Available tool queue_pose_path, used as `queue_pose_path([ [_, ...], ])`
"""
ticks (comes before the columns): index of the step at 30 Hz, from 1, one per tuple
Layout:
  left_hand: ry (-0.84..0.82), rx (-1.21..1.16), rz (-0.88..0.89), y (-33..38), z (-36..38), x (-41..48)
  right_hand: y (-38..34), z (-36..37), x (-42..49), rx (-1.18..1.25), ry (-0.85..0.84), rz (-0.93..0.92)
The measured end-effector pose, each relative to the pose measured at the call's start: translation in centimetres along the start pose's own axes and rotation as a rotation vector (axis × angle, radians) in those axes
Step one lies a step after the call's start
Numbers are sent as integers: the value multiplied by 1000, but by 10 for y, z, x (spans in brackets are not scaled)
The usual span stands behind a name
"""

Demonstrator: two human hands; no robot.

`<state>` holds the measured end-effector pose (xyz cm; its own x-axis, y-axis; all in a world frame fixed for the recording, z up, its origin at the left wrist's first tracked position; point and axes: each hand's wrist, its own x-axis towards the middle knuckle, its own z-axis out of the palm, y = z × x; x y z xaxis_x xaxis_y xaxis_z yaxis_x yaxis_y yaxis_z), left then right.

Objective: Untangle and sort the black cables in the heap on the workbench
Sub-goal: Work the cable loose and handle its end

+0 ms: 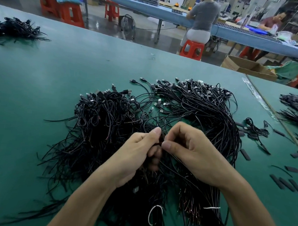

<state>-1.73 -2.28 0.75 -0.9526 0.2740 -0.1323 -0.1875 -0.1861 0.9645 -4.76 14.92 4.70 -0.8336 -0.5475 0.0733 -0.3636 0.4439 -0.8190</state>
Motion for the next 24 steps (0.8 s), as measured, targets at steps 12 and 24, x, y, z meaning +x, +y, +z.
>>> queue_pose_path([
  [12, -30, 13, -42, 4, -2, -3, 0, 0, 2, 46, -27, -37],
  [24, -191, -220, -200, -2, 2, -1, -9, 17, 3, 71, 187, -104],
])
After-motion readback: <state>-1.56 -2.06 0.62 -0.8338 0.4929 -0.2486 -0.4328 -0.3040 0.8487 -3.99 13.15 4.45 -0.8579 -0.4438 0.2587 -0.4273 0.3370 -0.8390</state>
